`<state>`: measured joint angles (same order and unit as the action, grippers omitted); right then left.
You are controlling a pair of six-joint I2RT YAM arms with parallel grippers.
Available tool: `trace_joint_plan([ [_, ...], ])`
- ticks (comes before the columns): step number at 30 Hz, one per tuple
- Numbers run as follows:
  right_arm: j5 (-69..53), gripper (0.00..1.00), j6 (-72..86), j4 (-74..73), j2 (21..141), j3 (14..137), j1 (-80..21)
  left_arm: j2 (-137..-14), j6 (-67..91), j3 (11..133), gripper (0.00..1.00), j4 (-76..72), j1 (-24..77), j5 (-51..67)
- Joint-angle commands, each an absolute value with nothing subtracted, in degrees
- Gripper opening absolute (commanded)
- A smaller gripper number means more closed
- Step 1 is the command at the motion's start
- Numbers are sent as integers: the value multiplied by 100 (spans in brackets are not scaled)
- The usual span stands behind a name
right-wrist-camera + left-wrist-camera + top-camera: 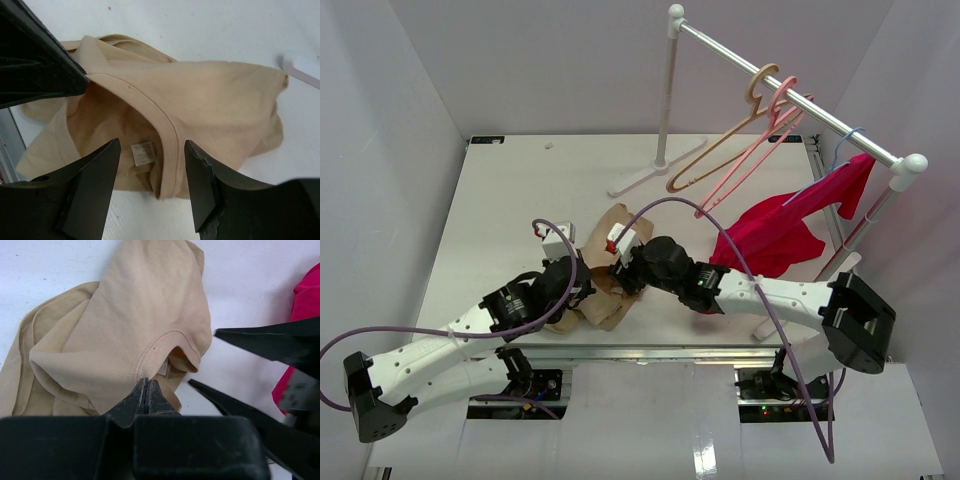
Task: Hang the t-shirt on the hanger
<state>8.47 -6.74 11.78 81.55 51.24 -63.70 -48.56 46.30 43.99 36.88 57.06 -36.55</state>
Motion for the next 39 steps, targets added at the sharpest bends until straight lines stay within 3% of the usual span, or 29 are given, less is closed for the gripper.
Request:
trace_joint_plan([
  [1, 320, 59, -1127, 1870, 8860, 5486, -6326, -4713, 4607, 4401, 0, 3683, 5687, -3632],
  [9, 273, 55, -1027, 2443, 9725, 5846, -6112, -4707, 4771, 4287, 0, 3667, 5693, -3802],
  [11, 372, 42, -945, 2473, 9757, 5902, -6051, -4689, 4851, 4206, 0, 3614, 5687, -3879],
  [13, 512, 17, -862, 2263, 9691, 6042, -6004, -4680, 4940, 4039, 0, 3464, 5685, -4017],
  [15, 728, 9, -714, 1995, 9476, 6147, -6011, -4754, 4971, 3934, 0, 3292, 5663, -4195],
  [21, 1134, 8, -122, 1023, 8740, 5964, -6056, -5172, 4708, 4310, 0, 2871, 4956, -3887],
  [26, 1696, 8, -42, 103, 8938, 6862, -6055, -6015, 3922, 5172, 0, 2317, 4466, -3895],
  [29, 1891, 8, 132, -13, 9310, 7501, -6019, -6533, 3815, 5170, 0, 1891, 3419, -2828],
  [30, 1896, 8, 210, -64, 9443, 7704, -6000, -6552, 3843, 5032, 2, 1750, 3190, -2518],
  [32, 1904, 8, 228, -411, 9722, 8118, -5968, -6300, 3867, 4486, 18, 1436, 3129, -2243],
  [34, 2022, 8, 285, -604, 10041, 8518, -5957, -6018, 3872, 4206, 40, 1347, 3131, -2069],
  [39, 1952, 8, 505, -667, 10273, 8745, -5959, -5110, 4016, 4025, 58, 1723, 3138, -1563],
])
